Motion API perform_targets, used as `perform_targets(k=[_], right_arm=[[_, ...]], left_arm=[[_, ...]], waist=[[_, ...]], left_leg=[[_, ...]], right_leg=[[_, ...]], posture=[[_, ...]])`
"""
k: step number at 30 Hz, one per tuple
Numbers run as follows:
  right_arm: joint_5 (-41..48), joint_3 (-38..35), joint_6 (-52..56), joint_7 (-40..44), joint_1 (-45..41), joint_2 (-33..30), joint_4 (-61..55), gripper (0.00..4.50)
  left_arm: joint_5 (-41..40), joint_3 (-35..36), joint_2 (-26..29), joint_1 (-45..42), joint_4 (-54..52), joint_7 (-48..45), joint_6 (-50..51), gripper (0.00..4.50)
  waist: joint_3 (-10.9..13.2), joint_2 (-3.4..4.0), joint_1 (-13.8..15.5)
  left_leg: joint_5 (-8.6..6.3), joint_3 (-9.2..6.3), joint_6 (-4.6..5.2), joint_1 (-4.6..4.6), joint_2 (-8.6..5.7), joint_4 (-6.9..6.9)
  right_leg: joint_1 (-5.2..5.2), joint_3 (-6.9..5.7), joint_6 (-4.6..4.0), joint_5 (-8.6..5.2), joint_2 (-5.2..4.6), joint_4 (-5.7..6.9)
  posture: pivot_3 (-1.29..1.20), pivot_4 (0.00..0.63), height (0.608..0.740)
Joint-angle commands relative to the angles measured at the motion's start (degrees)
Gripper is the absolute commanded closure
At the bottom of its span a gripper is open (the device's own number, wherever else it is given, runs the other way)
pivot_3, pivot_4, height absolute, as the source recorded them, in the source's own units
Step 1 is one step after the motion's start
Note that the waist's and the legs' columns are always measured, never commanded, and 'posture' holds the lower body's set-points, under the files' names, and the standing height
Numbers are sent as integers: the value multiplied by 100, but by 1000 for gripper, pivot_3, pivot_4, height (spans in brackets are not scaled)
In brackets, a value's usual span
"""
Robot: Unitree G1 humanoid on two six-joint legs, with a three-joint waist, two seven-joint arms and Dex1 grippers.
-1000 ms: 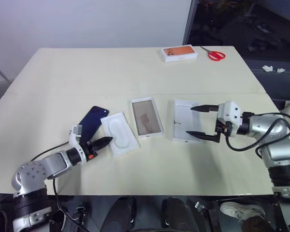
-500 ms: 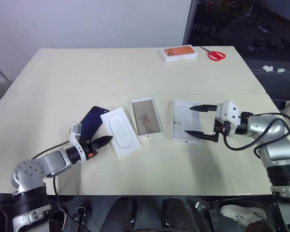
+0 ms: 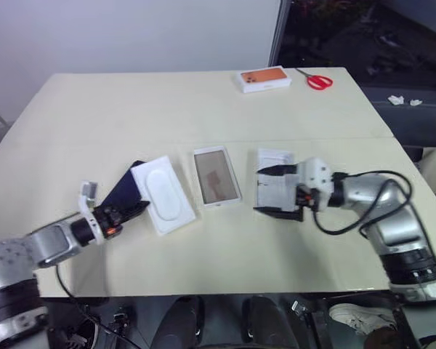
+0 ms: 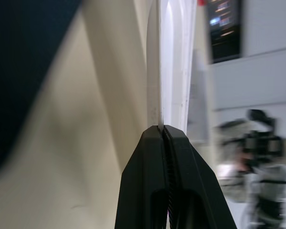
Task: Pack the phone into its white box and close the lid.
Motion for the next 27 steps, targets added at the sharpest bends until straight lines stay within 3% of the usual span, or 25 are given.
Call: perform_targets(k=[1,7,14,17,23,26,27], right_arm=[[-271,266,99,-163,-393,184,3,0],[-571,837,125,-77,-958,791,695,0],[-1022,1173,-392,102,-1344,1085,1706,0],[-1270,1288,-701,107,-1474,1186,2092,843],[-1608,1449,-1096,225,-1496,1173,2452,3861],[-1691,1452,-1161,243,-1478,1176,2503,3861],[-1713,1459,-1184,259,-1465,1178,2504,4109]], left_arm=[[211,-83,227,-42,-149,-606,-264,4484],[-7,0,616,-287,113,-872,304,4484],[-206,214,737,-283,69,-885,709,4484],[-130,229,670,-233,-3,-824,653,4500],[-242,298,589,-178,-44,-670,724,4500],[-272,358,588,-165,10,-676,777,4500],[-291,386,585,-179,25,-676,797,4500]], waist=[[0,1,9],[2,-3,-10],[3,-3,-23],[3,-3,-37],[2,-3,-28],[2,-4,-18],[2,-4,-18]], left_leg=[[0,0,0,0,0,-1],[-7,-5,12,-1,0,-2],[-7,-5,12,-1,-1,-2],[-5,-5,8,-1,0,-5],[5,-5,-10,0,0,-4],[4,-6,-7,0,0,-1],[4,-6,-8,0,-1,-1]], right_leg=[[-2,-1,0,0,-1,0],[-23,-5,0,0,0,-1],[-25,-6,0,0,2,-1],[-26,-4,0,0,4,1],[-26,-4,1,0,4,1],[-25,-6,1,1,4,0],[-25,-6,1,1,3,0]], posture=[[0,150,740],[0,150,740],[0,150,740],[0,150,740],[0,150,740],[0,150,740],[0,150,740]])
